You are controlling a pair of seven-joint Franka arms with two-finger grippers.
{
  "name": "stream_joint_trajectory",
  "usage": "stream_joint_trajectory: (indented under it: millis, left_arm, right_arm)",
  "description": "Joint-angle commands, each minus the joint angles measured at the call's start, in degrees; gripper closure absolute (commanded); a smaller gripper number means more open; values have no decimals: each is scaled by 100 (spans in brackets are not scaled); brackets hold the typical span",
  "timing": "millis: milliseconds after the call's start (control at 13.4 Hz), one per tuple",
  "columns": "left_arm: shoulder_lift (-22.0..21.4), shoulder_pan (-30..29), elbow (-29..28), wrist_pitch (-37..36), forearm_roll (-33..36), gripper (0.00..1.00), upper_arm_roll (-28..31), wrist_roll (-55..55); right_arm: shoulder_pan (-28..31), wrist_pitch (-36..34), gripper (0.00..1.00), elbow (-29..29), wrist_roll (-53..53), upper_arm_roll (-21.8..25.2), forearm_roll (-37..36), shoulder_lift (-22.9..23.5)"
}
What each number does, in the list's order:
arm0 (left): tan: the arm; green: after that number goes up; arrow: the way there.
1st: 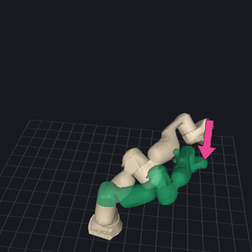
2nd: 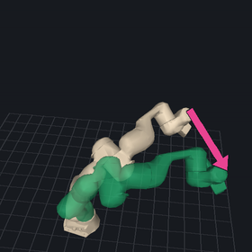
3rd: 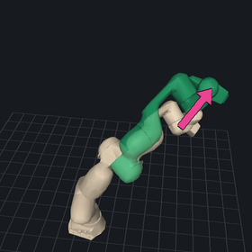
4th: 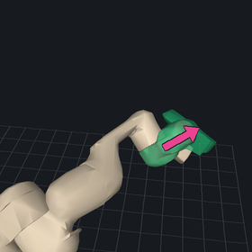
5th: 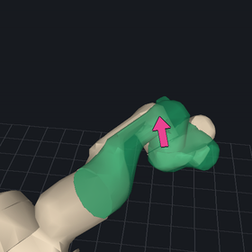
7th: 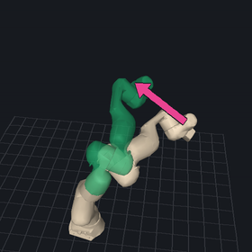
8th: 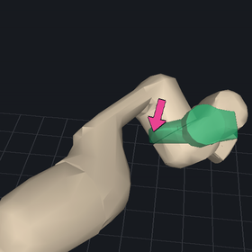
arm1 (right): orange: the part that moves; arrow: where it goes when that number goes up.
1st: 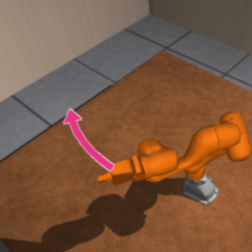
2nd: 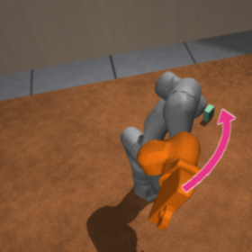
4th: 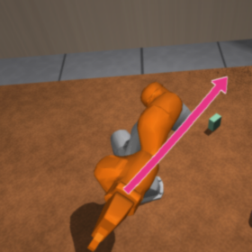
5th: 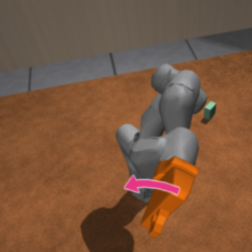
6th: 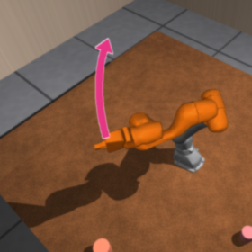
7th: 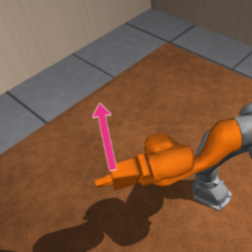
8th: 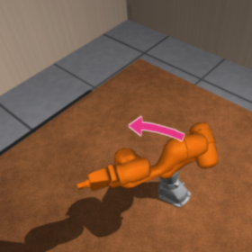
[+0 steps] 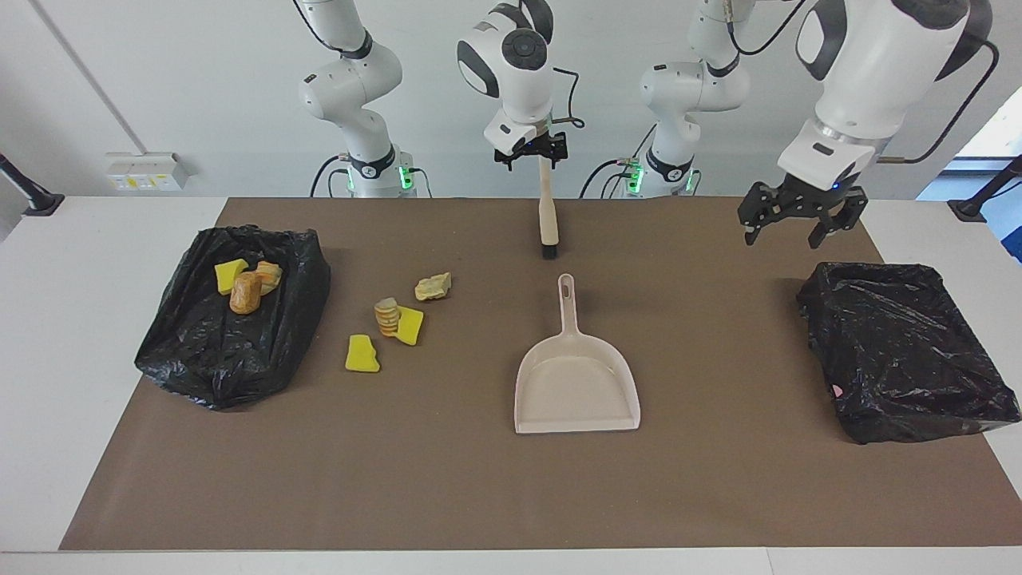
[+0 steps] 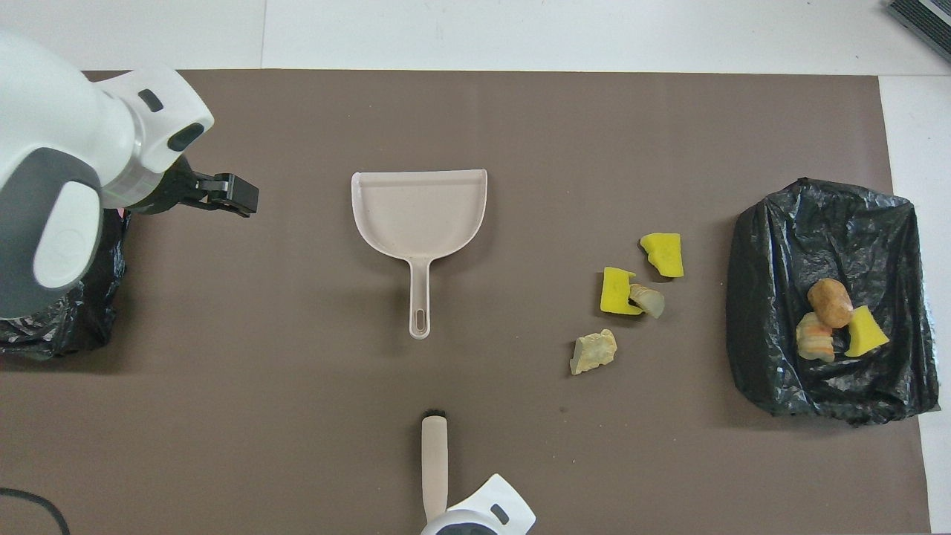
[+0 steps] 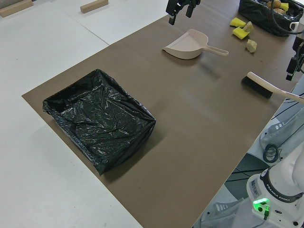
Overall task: Sweep and dump trash in bin
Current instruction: 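Release the dustpan and withdraw the right gripper while the left gripper reaches forward, then grasp the dustpan with the left gripper while the right gripper grasps the brush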
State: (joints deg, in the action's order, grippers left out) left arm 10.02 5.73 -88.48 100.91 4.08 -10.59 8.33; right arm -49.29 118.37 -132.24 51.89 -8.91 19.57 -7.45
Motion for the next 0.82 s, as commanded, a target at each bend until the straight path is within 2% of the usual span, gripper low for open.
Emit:
stream_joint_trajectory:
  millis: [0, 448, 523, 747]
  left_arm:
    - [79, 34, -353, 585, 198, 0, -329, 711]
    - [633, 78, -652, 947, 558, 0, -1164, 1444]
    - [633, 95, -801, 1079, 558, 0, -1243, 1487]
    - [782, 148, -1162, 1536, 558, 0, -1472, 1848]
  right_arm:
    - [-300, 562, 0, -196, 373, 21, 170, 217]
    - [-538, 1083, 2, -293, 586, 29, 214, 614]
    - [-538, 1083, 12, -293, 586, 21, 214, 614]
    - [-538, 1100, 67, -293, 551, 21, 214, 622]
